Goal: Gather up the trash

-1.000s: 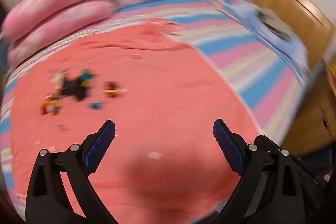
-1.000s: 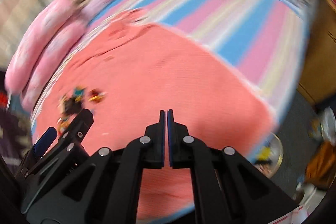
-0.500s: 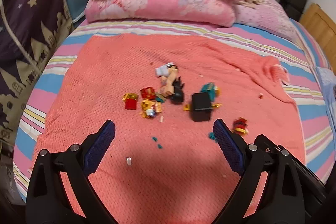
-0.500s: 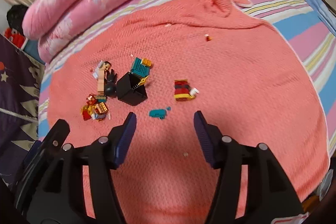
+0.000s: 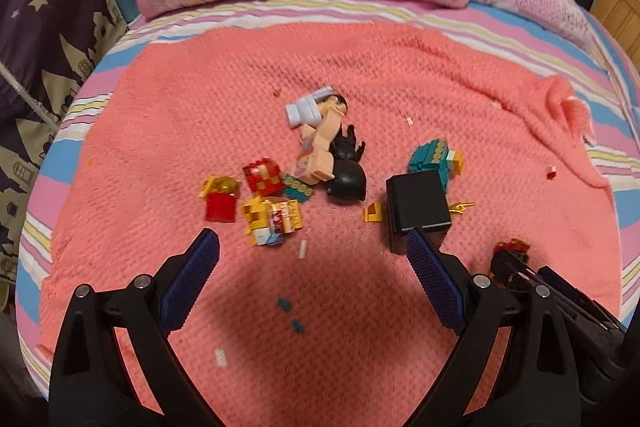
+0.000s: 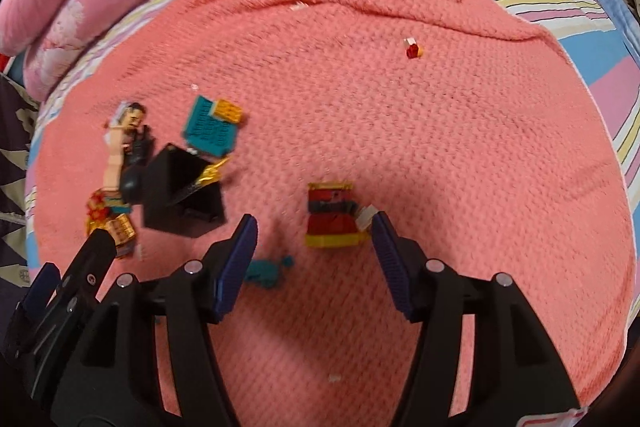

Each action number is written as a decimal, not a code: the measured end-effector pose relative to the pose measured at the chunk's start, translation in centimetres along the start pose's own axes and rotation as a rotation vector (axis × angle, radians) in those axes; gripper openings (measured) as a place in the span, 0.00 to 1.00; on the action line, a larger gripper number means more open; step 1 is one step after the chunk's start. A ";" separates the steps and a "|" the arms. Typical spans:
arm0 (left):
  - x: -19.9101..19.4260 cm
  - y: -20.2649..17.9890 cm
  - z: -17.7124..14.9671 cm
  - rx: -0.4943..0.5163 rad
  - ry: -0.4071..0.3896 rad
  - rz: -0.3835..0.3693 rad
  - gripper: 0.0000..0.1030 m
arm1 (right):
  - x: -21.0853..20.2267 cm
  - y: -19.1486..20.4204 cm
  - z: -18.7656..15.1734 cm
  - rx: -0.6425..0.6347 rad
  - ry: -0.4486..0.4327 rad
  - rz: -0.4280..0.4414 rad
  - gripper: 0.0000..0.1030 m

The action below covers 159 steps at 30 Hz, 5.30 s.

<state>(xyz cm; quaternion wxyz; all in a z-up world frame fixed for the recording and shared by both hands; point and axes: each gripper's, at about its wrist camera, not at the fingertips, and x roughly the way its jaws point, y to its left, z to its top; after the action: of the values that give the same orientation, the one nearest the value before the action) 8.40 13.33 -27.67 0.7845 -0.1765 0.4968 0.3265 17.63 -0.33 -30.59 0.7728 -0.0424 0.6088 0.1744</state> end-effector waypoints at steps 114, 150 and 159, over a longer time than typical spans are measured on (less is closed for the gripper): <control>-7.2 11.2 -2.1 -0.144 -0.038 0.028 0.92 | -6.6 8.7 -5.0 -0.131 0.001 0.039 0.48; -10.2 19.1 -2.3 -0.350 -0.126 -0.016 0.92 | -11.9 17.8 -6.2 -0.368 -0.212 -0.133 0.63; -14.5 17.0 -0.4 -0.332 -0.239 -0.115 0.92 | -18.4 15.2 -5.0 -0.260 -0.421 -0.303 0.91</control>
<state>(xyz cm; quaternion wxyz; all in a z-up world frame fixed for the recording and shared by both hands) -7.86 20.54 -14.09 0.8154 -0.2915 0.3285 0.3772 4.51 8.53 -12.07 0.8876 -0.1942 0.3941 0.1385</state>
